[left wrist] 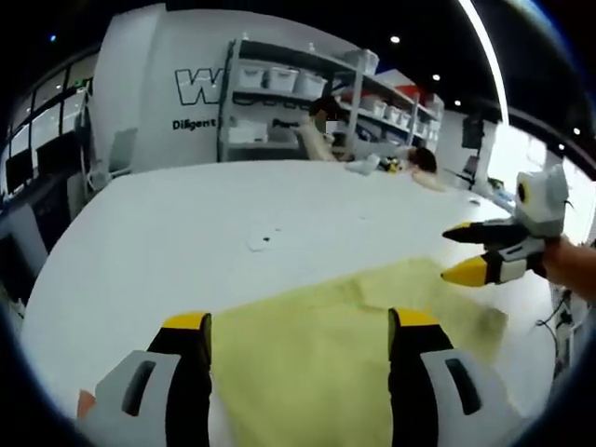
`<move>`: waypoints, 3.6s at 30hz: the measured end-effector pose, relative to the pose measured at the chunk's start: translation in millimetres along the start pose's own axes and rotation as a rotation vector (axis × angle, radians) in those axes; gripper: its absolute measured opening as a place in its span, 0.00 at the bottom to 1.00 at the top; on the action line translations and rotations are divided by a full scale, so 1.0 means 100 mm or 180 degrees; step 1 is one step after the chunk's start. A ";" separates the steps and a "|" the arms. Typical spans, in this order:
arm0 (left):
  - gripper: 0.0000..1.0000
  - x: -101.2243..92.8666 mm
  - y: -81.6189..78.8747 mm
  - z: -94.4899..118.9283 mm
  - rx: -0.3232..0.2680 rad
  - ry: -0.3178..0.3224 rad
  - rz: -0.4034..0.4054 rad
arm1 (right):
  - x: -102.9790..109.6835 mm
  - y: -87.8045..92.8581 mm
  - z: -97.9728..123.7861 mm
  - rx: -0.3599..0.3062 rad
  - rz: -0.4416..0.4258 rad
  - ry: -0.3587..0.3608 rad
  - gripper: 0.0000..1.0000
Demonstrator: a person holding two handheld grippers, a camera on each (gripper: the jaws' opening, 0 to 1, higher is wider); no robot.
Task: Fold the garment on the visible template until the final outline fits inside the template.
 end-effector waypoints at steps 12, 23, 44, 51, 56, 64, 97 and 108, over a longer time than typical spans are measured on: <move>0.70 -0.23 0.04 0.59 -0.0093 -0.0002 -0.0006 | 0.18 0.05 0.57 -0.0027 0.0017 0.0051 0.68; 0.65 -0.33 0.33 1.00 -0.0025 -0.0072 0.0053 | 0.37 0.41 0.99 0.0090 -0.0030 0.0056 0.65; 0.46 -0.08 1.06 1.20 0.0473 -0.0298 0.0119 | 0.34 1.17 1.16 0.0571 -0.0113 0.0038 0.47; 0.38 -0.02 1.10 1.18 0.0475 -0.0296 0.0143 | 0.18 1.21 1.16 0.0565 -0.0200 0.0102 0.31; 0.32 -0.03 1.12 1.16 0.0487 -0.0269 0.0150 | 0.10 1.25 1.16 0.0574 -0.0286 0.0137 0.23; 0.28 -0.02 1.11 1.12 0.0461 -0.0234 0.0151 | 0.07 1.31 1.14 0.0648 -0.0172 0.0126 0.12; 0.00 0.01 1.06 1.14 0.0416 -0.0019 0.0002 | 0.00 1.29 1.08 0.0731 0.0101 0.0120 0.00; 0.00 -0.05 1.36 1.24 0.0823 0.0038 -0.0200 | -0.11 1.35 1.12 0.0864 0.0160 0.0335 0.00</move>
Point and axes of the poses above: the point that each gripper's makers call its tool centre point, and the gripper's own axes: z roughly backward along the fingers, x roughly to its left, y roughly out of its underside, the point moved 4 cm from there along z, roughly backward along the fingers
